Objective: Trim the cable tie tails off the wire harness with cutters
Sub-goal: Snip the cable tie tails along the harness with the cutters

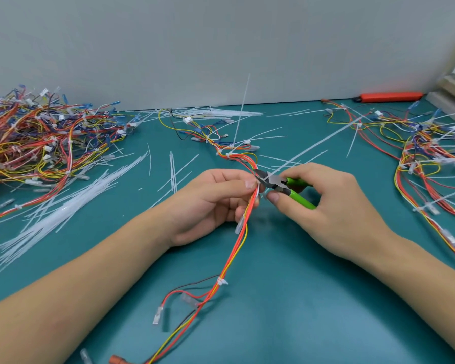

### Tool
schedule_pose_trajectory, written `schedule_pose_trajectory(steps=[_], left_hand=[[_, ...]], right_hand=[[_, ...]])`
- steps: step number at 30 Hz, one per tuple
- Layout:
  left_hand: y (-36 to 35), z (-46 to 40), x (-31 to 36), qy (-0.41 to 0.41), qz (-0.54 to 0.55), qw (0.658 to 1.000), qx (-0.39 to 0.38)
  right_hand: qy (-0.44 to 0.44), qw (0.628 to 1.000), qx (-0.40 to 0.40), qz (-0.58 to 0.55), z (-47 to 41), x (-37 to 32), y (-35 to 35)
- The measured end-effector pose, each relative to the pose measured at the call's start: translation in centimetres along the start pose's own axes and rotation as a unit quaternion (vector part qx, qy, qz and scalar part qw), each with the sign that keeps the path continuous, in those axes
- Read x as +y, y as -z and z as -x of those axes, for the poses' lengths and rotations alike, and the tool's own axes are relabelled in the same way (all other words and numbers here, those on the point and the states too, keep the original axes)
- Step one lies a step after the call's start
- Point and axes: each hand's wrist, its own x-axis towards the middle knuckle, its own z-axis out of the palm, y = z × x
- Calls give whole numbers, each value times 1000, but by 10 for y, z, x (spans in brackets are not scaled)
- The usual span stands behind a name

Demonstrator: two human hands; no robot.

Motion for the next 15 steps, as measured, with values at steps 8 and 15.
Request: schedule_pose_trajectory(steps=[8,15], left_hand=[[1,-1,-2,-8,-15,1000,-11],[1,0,-2,4,2,1000,12]], right_hand=[[-11,1000,3,20,-2,-4,5],[-6,1000,8,-5,4,-13,0]])
